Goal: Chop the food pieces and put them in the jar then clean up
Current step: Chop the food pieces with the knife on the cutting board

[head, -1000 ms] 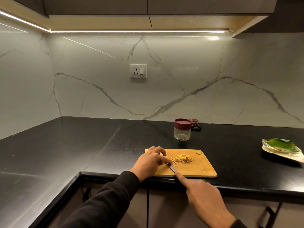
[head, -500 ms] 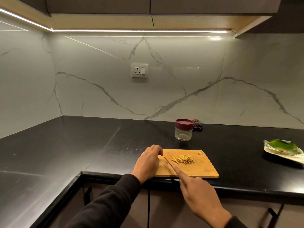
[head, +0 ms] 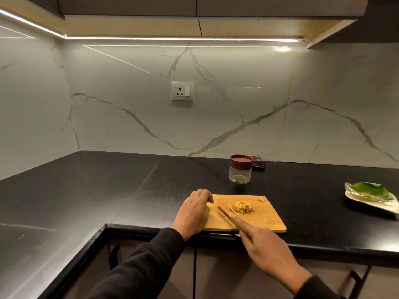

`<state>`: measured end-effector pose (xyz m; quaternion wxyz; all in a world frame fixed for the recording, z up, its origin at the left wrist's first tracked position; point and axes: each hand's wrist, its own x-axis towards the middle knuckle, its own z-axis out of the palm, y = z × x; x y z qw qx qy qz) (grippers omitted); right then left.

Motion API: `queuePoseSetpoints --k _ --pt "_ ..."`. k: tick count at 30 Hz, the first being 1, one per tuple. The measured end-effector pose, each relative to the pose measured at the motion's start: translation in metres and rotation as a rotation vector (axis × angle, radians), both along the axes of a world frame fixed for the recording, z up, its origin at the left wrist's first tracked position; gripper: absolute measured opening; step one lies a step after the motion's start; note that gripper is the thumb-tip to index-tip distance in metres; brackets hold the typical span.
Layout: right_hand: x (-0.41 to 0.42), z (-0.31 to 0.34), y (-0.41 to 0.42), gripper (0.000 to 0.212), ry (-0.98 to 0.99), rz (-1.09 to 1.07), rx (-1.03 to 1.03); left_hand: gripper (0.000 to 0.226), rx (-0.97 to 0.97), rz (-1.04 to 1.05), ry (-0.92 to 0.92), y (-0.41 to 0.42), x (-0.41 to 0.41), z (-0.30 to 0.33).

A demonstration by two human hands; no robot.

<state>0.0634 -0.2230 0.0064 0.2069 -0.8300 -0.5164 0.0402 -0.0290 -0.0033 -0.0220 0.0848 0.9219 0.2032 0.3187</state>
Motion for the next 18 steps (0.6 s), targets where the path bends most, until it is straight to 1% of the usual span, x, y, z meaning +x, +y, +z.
queuePoseSetpoints --k 3,7,10,12,15,18 --pt "-0.002 -0.002 0.003 0.051 -0.017 0.011 -0.018 0.019 -0.001 0.008 -0.005 -0.001 0.000 0.000" --pt "0.010 -0.003 0.002 0.050 -0.012 -0.065 0.018 0.018 -0.001 0.008 -0.025 -0.002 -0.001 0.000" --pt "0.009 -0.002 0.000 0.049 0.024 -0.025 0.044 0.021 0.002 0.007 -0.043 -0.003 -0.002 0.001" --pt "0.006 -0.002 -0.002 0.048 0.017 -0.001 0.027 0.022 -0.011 0.034 -0.089 -0.004 -0.003 0.000" --pt "0.010 -0.004 -0.001 0.049 -0.014 -0.051 0.028 0.022 -0.044 0.105 -0.176 -0.004 -0.005 -0.001" --pt "0.009 -0.003 0.000 0.049 0.003 -0.042 0.062 0.021 -0.075 0.120 -0.202 -0.004 -0.006 -0.001"
